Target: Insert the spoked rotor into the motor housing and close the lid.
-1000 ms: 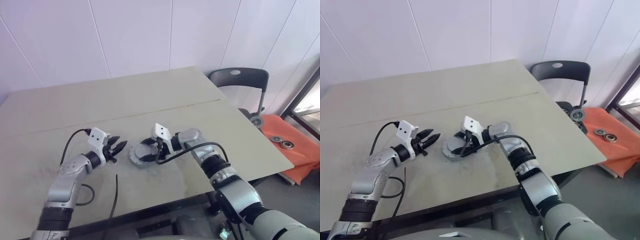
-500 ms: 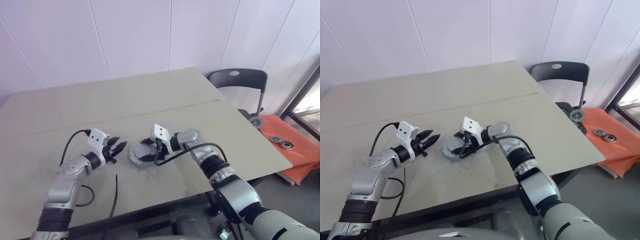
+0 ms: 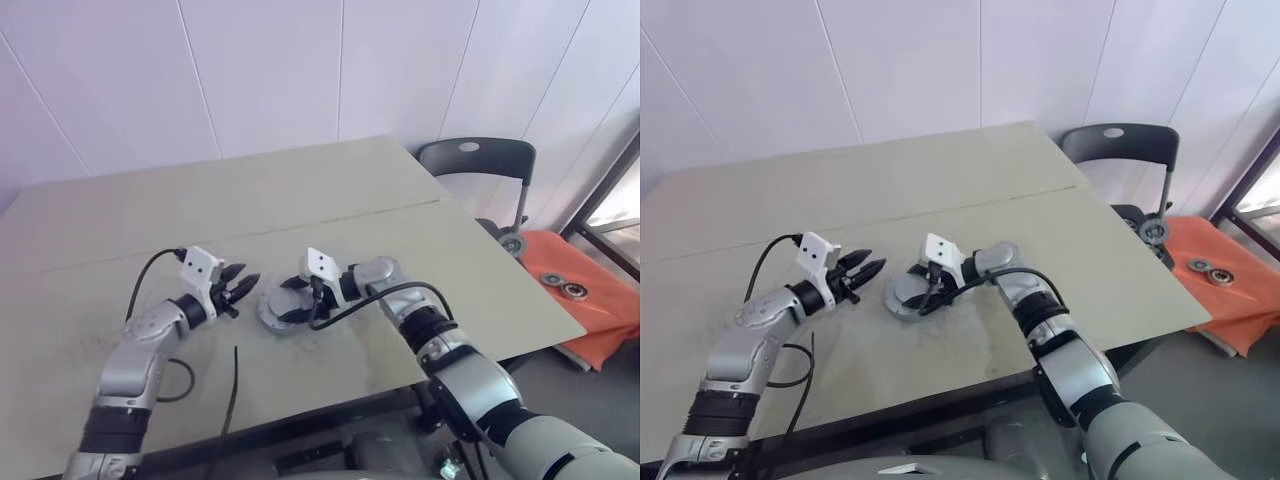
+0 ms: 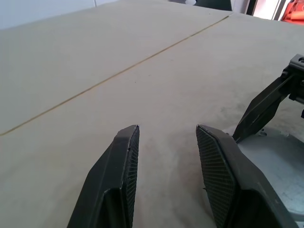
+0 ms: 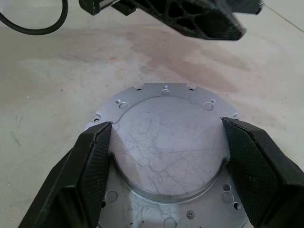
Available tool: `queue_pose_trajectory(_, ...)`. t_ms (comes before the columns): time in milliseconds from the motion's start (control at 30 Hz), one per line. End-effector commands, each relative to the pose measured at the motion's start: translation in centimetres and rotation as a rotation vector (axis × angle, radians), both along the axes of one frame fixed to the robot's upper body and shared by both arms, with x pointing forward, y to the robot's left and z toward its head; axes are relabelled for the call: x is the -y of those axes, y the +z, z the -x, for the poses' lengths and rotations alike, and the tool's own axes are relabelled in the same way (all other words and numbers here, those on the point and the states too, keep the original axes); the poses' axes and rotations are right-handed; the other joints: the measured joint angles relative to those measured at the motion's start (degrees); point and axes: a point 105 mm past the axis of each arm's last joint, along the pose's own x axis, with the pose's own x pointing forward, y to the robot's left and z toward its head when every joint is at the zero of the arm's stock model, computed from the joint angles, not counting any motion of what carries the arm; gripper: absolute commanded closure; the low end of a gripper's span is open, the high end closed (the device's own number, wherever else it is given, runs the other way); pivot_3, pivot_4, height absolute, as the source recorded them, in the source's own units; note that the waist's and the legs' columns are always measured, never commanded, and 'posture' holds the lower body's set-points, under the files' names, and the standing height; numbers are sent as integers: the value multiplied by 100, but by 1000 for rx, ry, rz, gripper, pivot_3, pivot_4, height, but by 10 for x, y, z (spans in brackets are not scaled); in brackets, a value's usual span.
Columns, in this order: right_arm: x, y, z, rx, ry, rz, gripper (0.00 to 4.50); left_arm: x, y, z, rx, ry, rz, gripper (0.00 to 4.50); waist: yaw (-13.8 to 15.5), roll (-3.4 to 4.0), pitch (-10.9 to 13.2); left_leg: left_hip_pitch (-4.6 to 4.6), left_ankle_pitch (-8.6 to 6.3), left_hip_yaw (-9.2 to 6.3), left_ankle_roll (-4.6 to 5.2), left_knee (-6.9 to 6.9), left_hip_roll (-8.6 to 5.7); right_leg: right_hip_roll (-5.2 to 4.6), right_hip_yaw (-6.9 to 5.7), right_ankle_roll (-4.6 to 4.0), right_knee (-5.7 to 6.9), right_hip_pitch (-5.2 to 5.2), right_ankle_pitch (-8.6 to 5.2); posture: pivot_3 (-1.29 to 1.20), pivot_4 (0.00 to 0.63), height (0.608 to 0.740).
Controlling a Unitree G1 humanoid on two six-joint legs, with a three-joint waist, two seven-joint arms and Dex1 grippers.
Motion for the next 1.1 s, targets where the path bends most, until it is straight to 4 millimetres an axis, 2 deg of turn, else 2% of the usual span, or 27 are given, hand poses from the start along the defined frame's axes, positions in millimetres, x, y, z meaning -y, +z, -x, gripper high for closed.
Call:
queue_pose_trajectory(33,22,-61,20,-140,-7,237,1309,8,15,-3,52,-26,4,2508,-1,1,0,7,0,0,0,0,0,0,0,0,0,7,0,0,0,740)
queue_pose_trajectory(200,31,-71,25,-188,6,292,1309,8,16,-3,53,-23,6,2508,1,4,-1,38,-1,0,-1,5,-1,-1,0,-7,-5,48,-5,0,0,740)
queue_pose_trajectory(500,43,-77,26,-215,18,345,1309,9,14,-3,52,-17,11,2508,-1,17,-11,40,-1,0,-2,-4,-4,-7,0,-6,-48,80,-5,0,0,740)
queue_pose_trajectory(1100,48,-69,29,-243,82,350,1309,5,15,2,43,-24,3,2508,22,31,-19,36,-2,-4,-2,-44,-10,-14,0,-2,-96,77,-4,0,0,740)
